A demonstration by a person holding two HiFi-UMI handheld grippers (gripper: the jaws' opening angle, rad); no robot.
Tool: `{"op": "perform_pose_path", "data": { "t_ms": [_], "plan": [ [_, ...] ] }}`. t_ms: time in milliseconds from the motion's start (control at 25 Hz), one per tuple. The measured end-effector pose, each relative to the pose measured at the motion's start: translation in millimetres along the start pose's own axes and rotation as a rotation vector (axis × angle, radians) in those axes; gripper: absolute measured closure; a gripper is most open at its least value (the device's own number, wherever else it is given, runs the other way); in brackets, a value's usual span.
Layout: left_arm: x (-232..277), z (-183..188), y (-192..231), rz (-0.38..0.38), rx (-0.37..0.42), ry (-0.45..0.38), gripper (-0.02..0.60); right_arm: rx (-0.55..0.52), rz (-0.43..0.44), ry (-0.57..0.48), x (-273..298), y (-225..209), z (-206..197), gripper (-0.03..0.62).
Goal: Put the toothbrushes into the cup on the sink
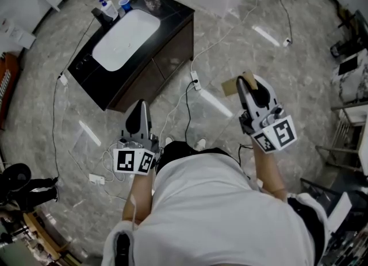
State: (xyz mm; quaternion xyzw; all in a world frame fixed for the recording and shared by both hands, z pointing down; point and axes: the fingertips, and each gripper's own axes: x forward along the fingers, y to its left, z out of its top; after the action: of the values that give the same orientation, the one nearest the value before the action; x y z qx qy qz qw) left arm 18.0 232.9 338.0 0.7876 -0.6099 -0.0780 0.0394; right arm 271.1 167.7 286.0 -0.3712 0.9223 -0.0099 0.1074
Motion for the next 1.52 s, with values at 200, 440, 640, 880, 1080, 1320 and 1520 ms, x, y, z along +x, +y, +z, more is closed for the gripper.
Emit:
{"op": "perform_pose_path", "data": {
  "t_ms": [200, 440, 640, 880, 1080, 1320, 1520],
  "plan": [
    [8.8, -3.7, -7.3, -0.009, 0.002, 0.007, 0.578, 0.016, -0.001, 0.01, -4.7, -8.6, -4.2, 0.505],
    [16.9, -9.1, -12.1, -0.024, -0.005, 0.01, 0.578, 0.007, -0.005, 0.006, -5.8, -15.0, -2.1, 0.505],
    [26.0, -9.1, -10.3, -0.037, -0.009, 0.002, 0.578, -0.005, -0.011, 0.003, -3.0, -19.4, -0.2, 0.505],
    [41.8, -10.5, 5.8, -0.048, -0.027, 0.0, 0.578, -0.023, -0.016, 0.008, 18.6, -23.8, 0.0, 0.505],
    [64.7, -9.6, 32.6, -0.05, -0.044, 0.001, 0.578, -0.028, -0.023, 0.005, 48.6, -27.5, -0.6, 0.505],
    [100.8, -12.0, 66.2, -0.054, -0.059, 0.011, 0.578, -0.018, -0.042, 0.04, 87.7, -41.4, -16.1, 0.505],
    [129.0, -14.9, 95.9, -0.052, -0.064, 0.022, 0.578, -0.012, -0.037, 0.06, 129.0, -50.8, -26.1, 0.505]
  ]
}}
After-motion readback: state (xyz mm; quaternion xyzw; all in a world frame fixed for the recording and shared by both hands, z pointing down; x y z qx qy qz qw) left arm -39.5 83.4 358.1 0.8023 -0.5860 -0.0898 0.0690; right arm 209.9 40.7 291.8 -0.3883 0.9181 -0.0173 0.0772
